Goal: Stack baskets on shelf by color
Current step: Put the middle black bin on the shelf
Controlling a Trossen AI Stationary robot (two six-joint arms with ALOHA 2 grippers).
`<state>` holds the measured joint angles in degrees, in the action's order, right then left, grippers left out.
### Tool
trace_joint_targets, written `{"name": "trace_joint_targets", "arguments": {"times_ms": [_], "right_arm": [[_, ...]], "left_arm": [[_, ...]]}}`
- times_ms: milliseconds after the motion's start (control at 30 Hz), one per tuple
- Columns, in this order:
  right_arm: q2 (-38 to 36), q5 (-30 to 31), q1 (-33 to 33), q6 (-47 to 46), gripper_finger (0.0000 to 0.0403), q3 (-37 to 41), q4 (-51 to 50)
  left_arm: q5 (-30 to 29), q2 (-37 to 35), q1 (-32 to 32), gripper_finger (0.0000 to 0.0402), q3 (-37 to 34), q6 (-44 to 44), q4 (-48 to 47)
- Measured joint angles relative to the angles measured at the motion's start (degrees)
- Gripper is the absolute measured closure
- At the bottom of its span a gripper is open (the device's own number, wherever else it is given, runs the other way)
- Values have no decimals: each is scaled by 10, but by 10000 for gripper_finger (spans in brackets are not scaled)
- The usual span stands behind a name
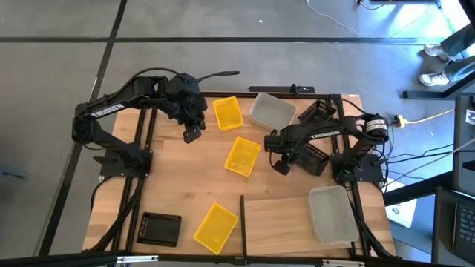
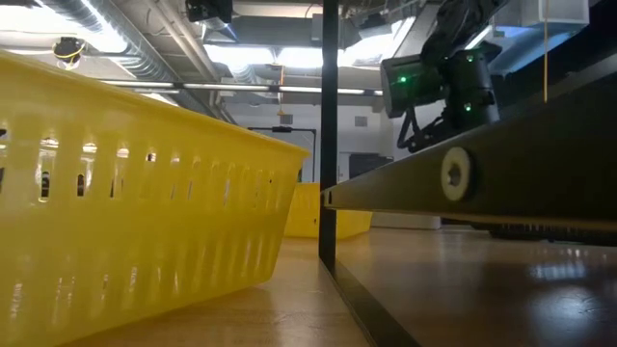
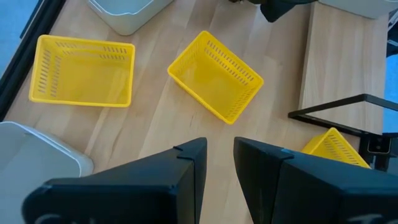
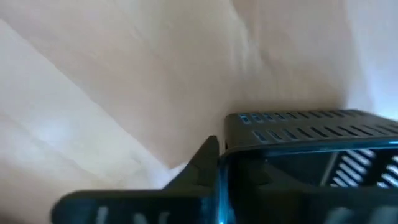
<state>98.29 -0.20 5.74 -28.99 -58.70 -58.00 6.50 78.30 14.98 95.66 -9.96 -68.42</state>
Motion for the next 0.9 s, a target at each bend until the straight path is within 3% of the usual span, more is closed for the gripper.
{"name": "trace_joint_targets", "arguments": {"times_ms": [200,467,767,900], "right_arm": [[0,6,-9,72,399,-31,-38],[0,51,-53,68,401,-188,-180],[0,34,-107,-230,402,-360,-285],[0,18,-144,-360,402,-406,-278]], "left_arm": [[0,0,0,331,0,0,0],[0,0,0,331,0,21,0],[0,0,0,331,0,73,0],[0,0,0,331,0,117,0]]}}
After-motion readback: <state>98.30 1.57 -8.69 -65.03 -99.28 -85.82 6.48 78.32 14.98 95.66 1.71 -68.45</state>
